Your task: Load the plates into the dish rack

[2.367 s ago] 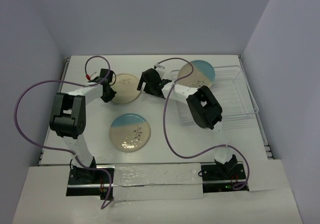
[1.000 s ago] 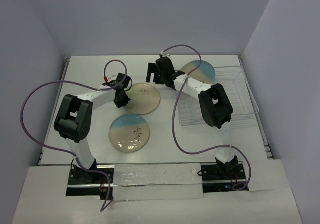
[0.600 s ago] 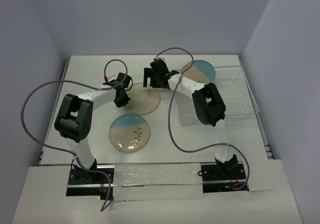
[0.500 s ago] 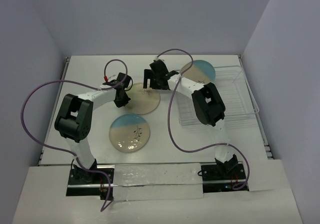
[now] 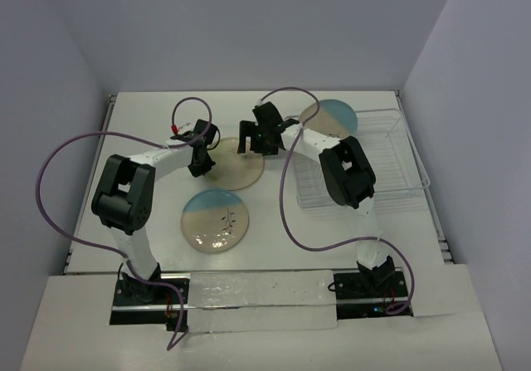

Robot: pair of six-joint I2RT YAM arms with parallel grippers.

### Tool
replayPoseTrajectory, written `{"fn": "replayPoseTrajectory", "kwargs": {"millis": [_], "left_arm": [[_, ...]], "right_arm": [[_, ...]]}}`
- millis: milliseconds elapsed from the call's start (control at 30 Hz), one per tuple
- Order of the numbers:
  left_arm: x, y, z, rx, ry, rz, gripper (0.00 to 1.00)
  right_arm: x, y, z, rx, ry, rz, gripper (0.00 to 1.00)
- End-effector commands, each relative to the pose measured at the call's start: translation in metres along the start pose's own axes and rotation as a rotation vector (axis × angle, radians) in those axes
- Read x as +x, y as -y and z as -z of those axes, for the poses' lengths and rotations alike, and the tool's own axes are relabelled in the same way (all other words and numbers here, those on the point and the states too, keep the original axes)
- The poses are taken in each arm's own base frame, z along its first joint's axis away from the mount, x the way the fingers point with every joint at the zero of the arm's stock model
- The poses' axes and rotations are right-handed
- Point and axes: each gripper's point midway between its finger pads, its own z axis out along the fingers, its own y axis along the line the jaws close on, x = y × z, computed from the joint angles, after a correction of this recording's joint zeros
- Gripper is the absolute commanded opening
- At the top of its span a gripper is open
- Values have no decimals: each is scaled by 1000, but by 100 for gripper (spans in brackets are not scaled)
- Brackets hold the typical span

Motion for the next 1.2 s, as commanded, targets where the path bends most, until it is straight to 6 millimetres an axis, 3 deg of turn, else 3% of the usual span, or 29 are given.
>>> {"fn": "replayPoseTrajectory", "kwargs": {"millis": [0, 267, 400, 533, 800, 900, 1167], "left_arm": [[29, -17, -21, -69, -88, -35, 0], [35, -19, -27, -84, -107, -38, 0], [42, -12, -27, -50, -136, -35, 0], [42, -11, -26, -56, -132, -30, 0], [40, -7, -20, -12, -115, -17, 0], [38, -7, -19, -14, -110, -20, 0], [37, -6, -21, -18, -104, -27, 0]], "right_arm": [[6, -54, 26, -217, -58, 14, 92], [-22, -83, 43, -299, 10, 20, 89], [-47, -100, 68, -342, 101, 37, 88], [-58, -113, 86, -390, 136, 50, 86], [-51, -131, 95, -502, 99, 58, 71], [-44, -128, 91, -503, 78, 60, 64], [-15, -113, 76, -491, 7, 71, 61]]}}
